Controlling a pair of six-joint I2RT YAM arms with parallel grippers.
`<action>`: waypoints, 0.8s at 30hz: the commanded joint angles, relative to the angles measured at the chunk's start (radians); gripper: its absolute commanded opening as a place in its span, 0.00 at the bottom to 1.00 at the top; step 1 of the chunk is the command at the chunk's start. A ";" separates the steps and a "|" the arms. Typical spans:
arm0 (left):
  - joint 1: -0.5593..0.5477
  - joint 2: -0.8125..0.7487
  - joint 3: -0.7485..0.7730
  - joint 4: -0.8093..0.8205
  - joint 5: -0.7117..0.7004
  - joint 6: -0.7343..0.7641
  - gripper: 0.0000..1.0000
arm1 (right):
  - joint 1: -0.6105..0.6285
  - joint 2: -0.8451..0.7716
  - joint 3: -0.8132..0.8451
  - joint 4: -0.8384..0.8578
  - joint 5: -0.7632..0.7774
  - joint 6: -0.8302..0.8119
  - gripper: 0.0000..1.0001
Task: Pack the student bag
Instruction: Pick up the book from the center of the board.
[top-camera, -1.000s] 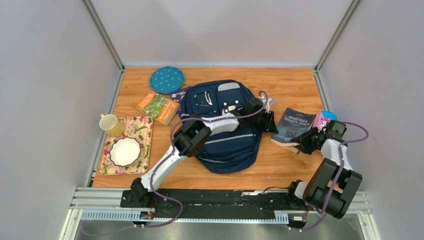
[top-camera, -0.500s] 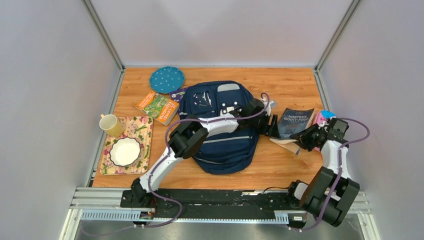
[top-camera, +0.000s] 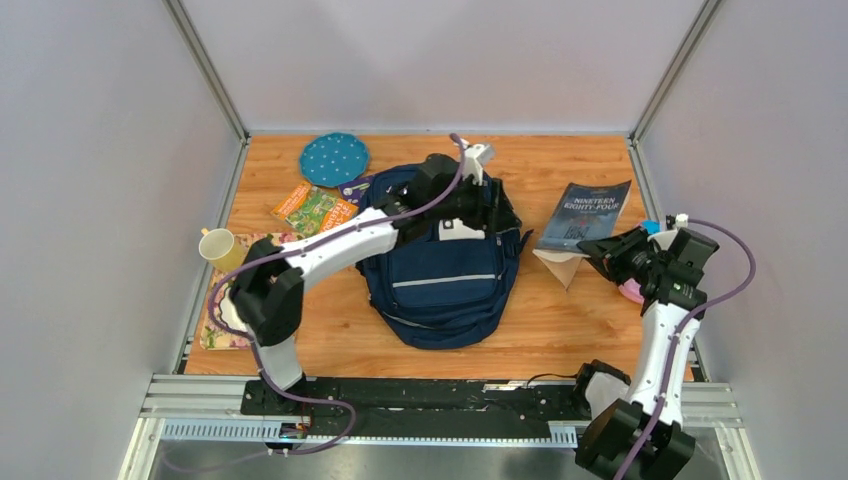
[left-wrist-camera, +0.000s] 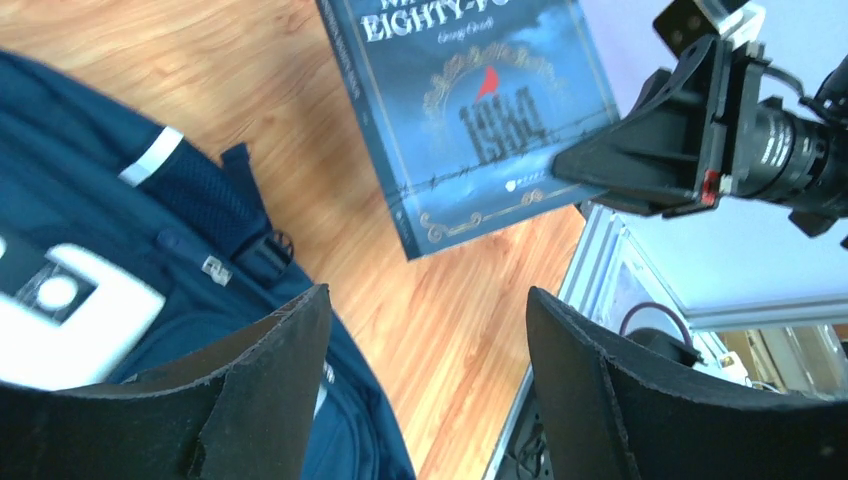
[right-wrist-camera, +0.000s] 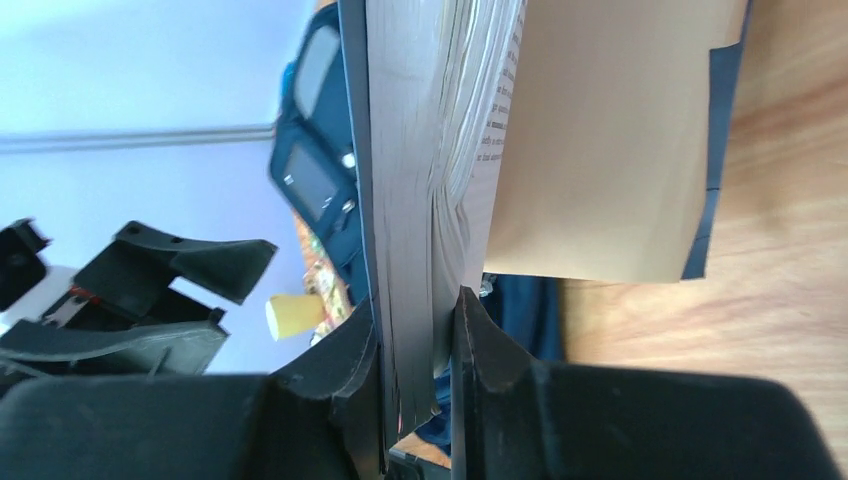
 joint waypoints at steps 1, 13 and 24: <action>0.008 -0.170 -0.203 0.148 -0.023 -0.050 0.79 | 0.065 -0.088 0.072 0.152 -0.202 0.108 0.00; 0.060 -0.339 -0.539 0.569 0.026 -0.297 0.79 | 0.362 -0.219 0.066 0.343 -0.276 0.281 0.00; 0.114 -0.338 -0.708 1.041 0.036 -0.545 0.80 | 0.428 -0.285 0.005 0.523 -0.352 0.441 0.00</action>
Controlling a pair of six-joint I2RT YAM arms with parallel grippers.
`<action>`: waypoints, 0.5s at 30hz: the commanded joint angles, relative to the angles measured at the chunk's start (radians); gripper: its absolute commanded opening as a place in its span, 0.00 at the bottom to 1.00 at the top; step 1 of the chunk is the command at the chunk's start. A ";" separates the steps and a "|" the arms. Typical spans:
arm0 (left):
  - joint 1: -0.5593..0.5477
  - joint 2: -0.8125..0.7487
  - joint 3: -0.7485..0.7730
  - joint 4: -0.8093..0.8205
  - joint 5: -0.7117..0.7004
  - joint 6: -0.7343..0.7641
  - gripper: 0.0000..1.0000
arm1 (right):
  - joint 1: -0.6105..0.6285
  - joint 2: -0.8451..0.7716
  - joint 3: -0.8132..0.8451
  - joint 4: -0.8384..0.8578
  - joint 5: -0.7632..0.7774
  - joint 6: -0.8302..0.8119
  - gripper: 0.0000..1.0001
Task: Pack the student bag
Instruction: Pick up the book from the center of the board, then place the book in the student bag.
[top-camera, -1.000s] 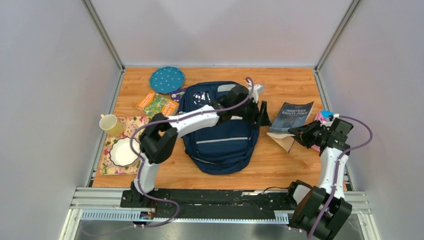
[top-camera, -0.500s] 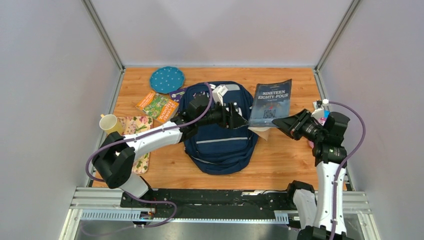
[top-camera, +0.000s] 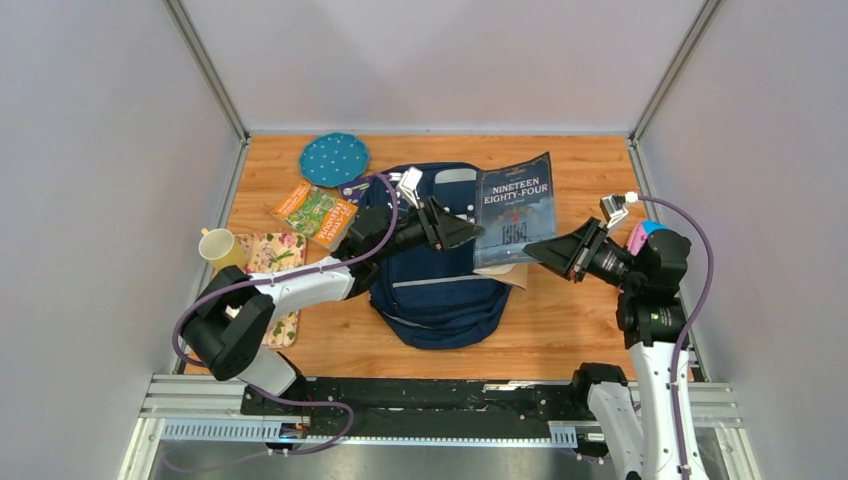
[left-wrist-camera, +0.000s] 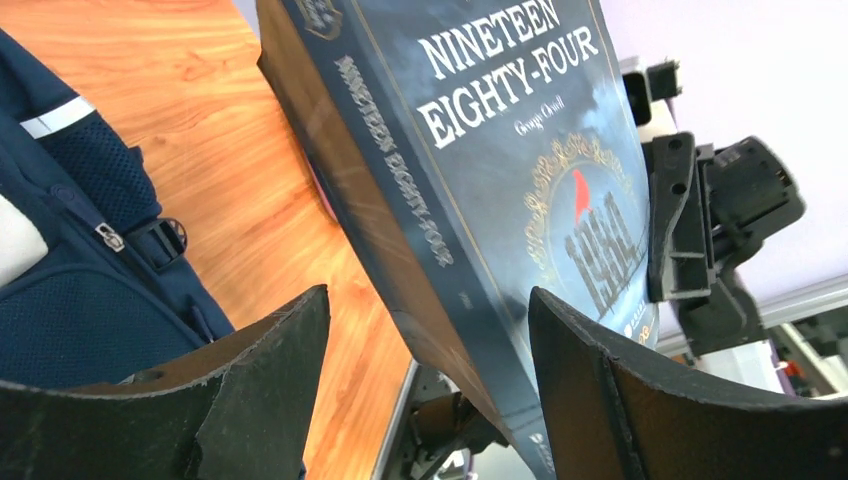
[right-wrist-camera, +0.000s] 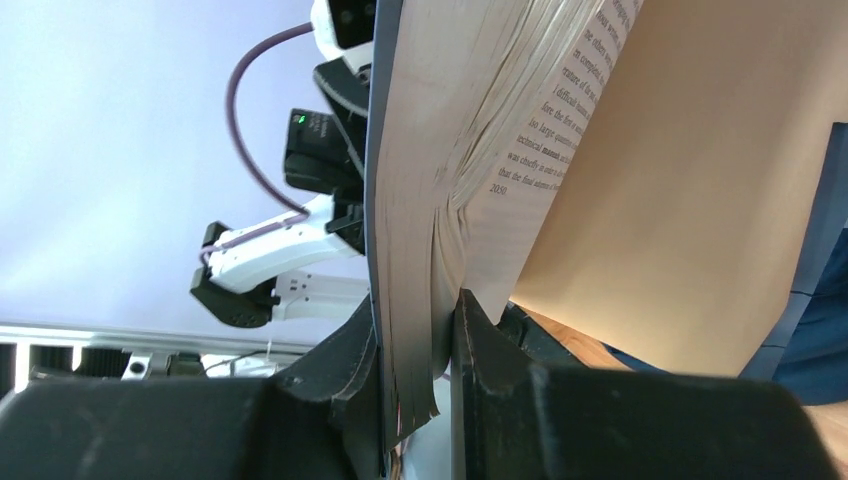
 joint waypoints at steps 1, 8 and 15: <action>0.023 -0.017 -0.024 0.270 0.033 -0.119 0.79 | 0.028 -0.042 0.013 0.189 -0.079 0.069 0.00; 0.023 0.029 -0.012 0.416 0.063 -0.188 0.80 | 0.074 -0.045 -0.037 0.332 -0.099 0.153 0.00; 0.025 0.055 0.014 0.459 0.101 -0.217 0.80 | 0.209 -0.026 -0.079 0.536 -0.085 0.248 0.00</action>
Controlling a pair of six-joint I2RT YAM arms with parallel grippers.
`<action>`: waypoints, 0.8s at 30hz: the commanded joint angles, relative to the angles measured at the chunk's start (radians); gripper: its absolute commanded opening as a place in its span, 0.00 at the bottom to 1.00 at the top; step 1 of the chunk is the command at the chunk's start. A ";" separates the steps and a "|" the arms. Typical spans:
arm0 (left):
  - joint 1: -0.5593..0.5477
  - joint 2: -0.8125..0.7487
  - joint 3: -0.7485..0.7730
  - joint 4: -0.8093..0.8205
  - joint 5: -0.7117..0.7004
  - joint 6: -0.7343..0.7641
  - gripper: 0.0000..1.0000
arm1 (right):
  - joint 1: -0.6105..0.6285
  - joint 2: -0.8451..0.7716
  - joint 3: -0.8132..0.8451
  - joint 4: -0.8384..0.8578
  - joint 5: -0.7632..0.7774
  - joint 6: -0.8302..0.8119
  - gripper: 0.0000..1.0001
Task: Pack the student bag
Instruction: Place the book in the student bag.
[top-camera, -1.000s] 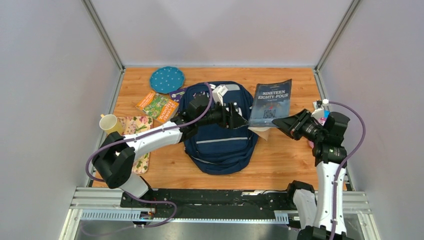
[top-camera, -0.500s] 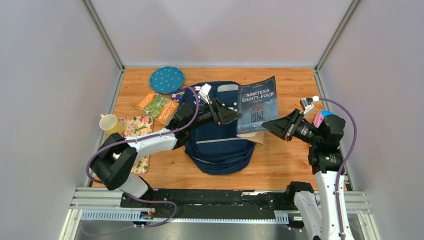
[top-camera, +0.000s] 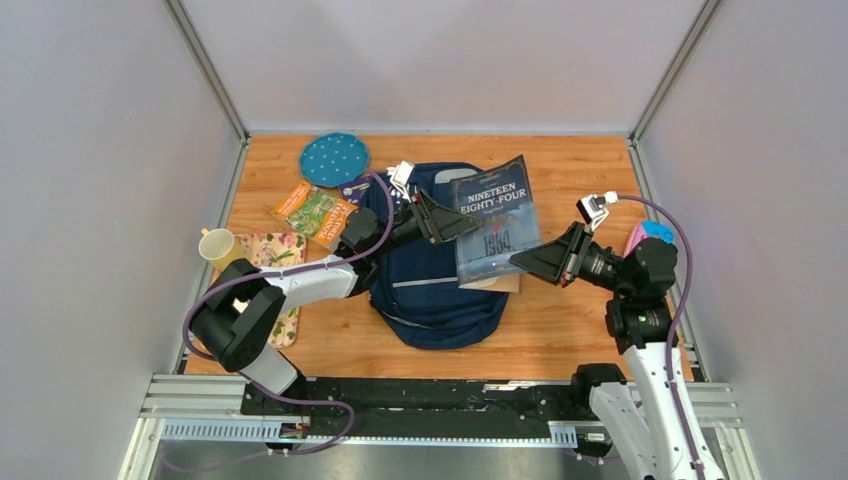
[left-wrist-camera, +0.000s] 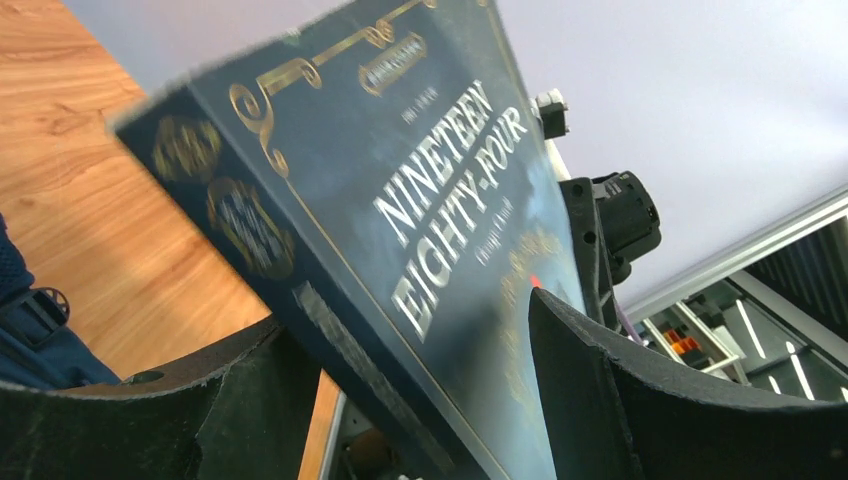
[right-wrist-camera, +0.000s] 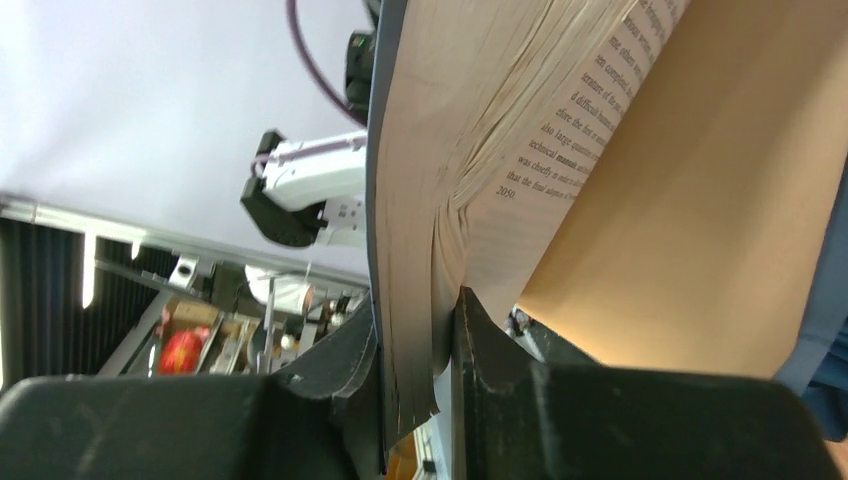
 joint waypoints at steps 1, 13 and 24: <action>0.001 0.008 0.044 0.124 0.040 -0.031 0.80 | 0.111 -0.006 0.015 0.237 -0.025 0.056 0.00; 0.003 -0.148 -0.088 0.048 0.002 0.045 0.22 | 0.177 0.110 0.125 -0.352 0.111 -0.416 0.00; 0.003 -0.351 -0.221 -0.252 -0.162 0.223 0.00 | 0.176 0.194 0.226 -0.728 0.457 -0.563 0.85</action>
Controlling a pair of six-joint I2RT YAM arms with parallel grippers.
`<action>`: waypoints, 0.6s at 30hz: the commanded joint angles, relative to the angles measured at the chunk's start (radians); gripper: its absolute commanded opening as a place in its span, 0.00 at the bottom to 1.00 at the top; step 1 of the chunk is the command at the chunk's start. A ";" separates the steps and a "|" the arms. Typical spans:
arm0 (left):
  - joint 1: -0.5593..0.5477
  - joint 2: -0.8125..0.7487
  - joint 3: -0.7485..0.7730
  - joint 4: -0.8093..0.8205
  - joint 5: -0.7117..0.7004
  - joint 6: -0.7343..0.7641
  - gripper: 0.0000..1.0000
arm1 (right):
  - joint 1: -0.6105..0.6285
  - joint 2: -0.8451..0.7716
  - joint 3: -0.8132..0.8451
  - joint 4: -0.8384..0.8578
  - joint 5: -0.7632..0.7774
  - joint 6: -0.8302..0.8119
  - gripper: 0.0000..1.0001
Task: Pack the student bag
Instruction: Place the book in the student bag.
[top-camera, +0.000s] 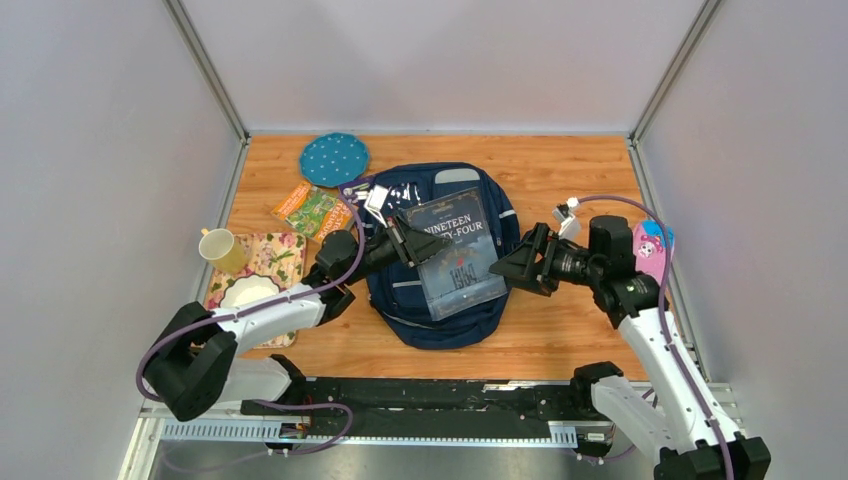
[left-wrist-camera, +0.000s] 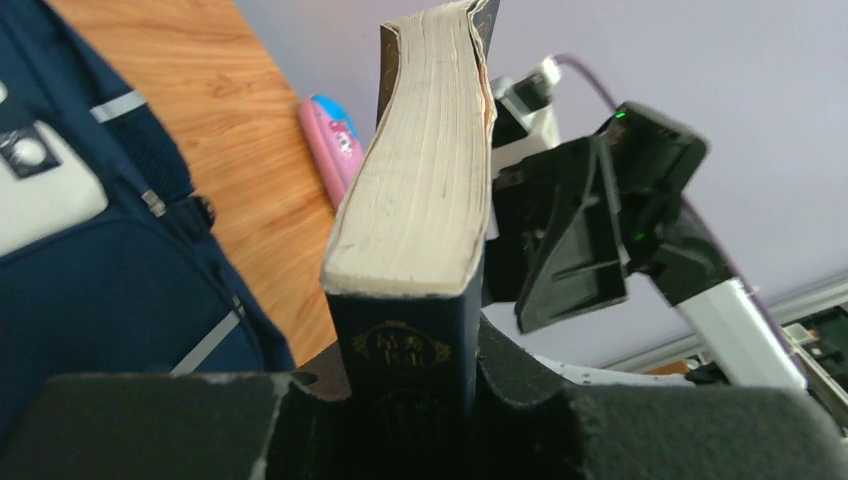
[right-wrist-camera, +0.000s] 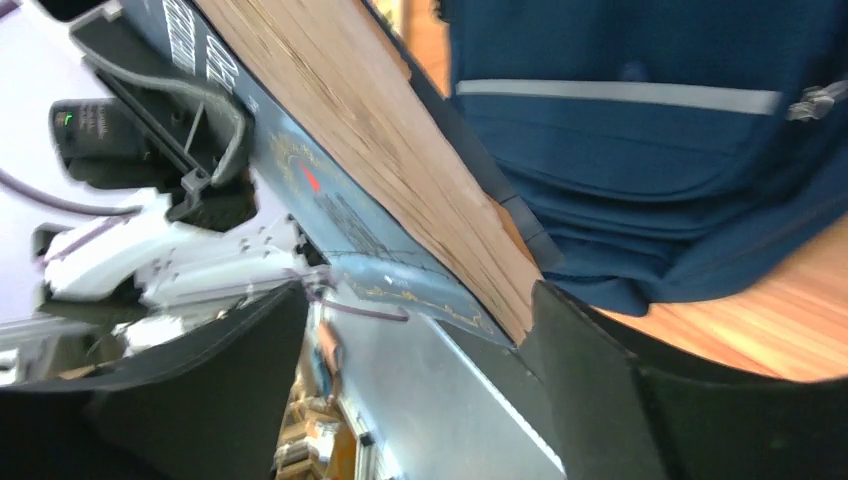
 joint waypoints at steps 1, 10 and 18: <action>-0.008 -0.088 -0.008 -0.047 -0.064 0.082 0.00 | -0.004 -0.012 0.156 -0.260 0.298 -0.130 0.90; -0.006 -0.203 -0.058 -0.157 -0.154 0.120 0.00 | -0.002 -0.159 0.218 -0.363 0.532 -0.087 0.93; -0.006 -0.189 -0.055 -0.159 -0.157 0.077 0.00 | -0.001 -0.170 0.209 -0.435 0.374 -0.092 0.95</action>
